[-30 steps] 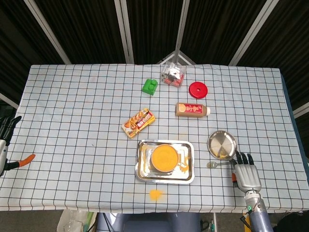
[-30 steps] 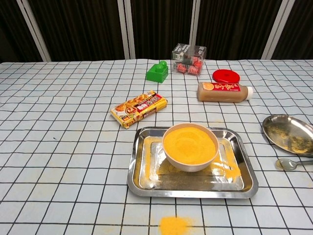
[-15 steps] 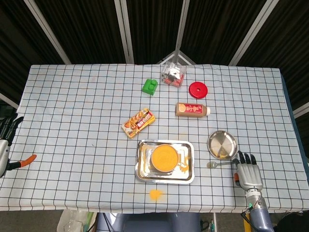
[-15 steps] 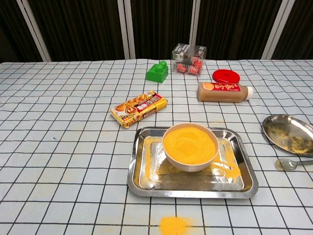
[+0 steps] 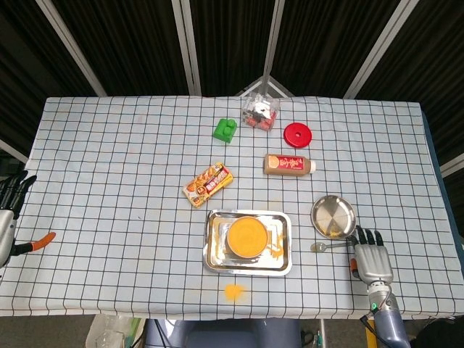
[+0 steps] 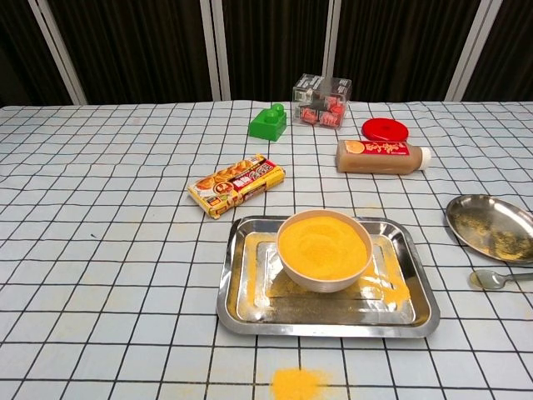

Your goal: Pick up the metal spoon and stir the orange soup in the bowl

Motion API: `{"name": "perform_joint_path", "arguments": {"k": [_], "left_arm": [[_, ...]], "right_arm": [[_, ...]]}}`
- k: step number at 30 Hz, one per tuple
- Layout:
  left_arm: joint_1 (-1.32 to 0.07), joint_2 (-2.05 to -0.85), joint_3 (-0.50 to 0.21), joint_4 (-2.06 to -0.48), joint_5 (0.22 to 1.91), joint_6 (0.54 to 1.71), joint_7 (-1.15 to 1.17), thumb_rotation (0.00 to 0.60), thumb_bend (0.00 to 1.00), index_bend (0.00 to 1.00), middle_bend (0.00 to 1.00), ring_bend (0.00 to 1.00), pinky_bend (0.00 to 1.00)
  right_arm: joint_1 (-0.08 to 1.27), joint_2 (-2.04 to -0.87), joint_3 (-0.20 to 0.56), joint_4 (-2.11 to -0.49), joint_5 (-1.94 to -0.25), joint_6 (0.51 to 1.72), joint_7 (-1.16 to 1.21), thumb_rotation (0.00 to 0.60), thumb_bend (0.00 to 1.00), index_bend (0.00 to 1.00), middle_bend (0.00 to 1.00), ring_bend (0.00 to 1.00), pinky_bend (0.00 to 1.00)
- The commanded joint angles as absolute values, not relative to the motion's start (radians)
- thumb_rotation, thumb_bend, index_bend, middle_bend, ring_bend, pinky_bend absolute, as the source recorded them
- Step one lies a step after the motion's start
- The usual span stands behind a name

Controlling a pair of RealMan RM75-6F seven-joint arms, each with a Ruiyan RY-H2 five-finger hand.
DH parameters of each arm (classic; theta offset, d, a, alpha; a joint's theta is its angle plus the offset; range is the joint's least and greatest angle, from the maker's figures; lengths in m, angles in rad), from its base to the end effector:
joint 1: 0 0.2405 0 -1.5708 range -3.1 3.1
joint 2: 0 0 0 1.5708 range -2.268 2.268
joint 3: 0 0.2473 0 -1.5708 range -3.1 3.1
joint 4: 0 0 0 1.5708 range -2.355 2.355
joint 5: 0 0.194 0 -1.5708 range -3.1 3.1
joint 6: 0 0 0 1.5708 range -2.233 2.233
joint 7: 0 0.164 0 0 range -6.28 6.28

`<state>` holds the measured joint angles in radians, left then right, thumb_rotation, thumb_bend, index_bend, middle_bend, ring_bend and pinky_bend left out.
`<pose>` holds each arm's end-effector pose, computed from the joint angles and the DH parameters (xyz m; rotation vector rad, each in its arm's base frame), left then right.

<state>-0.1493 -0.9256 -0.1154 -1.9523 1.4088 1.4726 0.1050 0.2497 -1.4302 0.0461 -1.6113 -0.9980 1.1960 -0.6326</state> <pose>-0.2355 0.2211 0.2092 -1.3443 -0.9018 -0.9881 -0.3062 -0.2225 0.0368 1.5343 -1.0670 0.3731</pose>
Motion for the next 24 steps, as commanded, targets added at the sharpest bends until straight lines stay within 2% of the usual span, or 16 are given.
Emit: {"name": "perform_joint_path", "arguments": {"k": [1, 16, 24], "left_arm": [[-0.150, -0.927, -0.116, -1.954, 1.410, 1.473, 0.106, 0.600, 0.00, 0.00, 0.00, 0.00, 0.00], [-0.147, -0.916, -0.123, -1.957, 1.409, 1.482, 0.088, 0.600, 0.00, 0.00, 0.00, 0.00, 0.00], [-0.146, -0.912, -0.123, -1.961, 1.411, 1.484, 0.085, 0.600, 0.00, 0.00, 0.00, 0.00, 0.00]], "right_arm": [[0.250, -1.429, 0.043, -1.613, -0.995, 1.196, -0.635, 0.600, 0.58, 0.22, 0.00, 0.00, 0.00], [0.247, -1.424, 0.027, -1.637, -0.990, 1.213, -0.642, 0.600, 0.59, 0.36, 0.00, 0.00, 0.00], [0.238, -1.410, 0.019, -1.674, -1.021, 1.244, -0.631, 0.600, 0.59, 0.36, 0.00, 0.00, 0.00]]}}
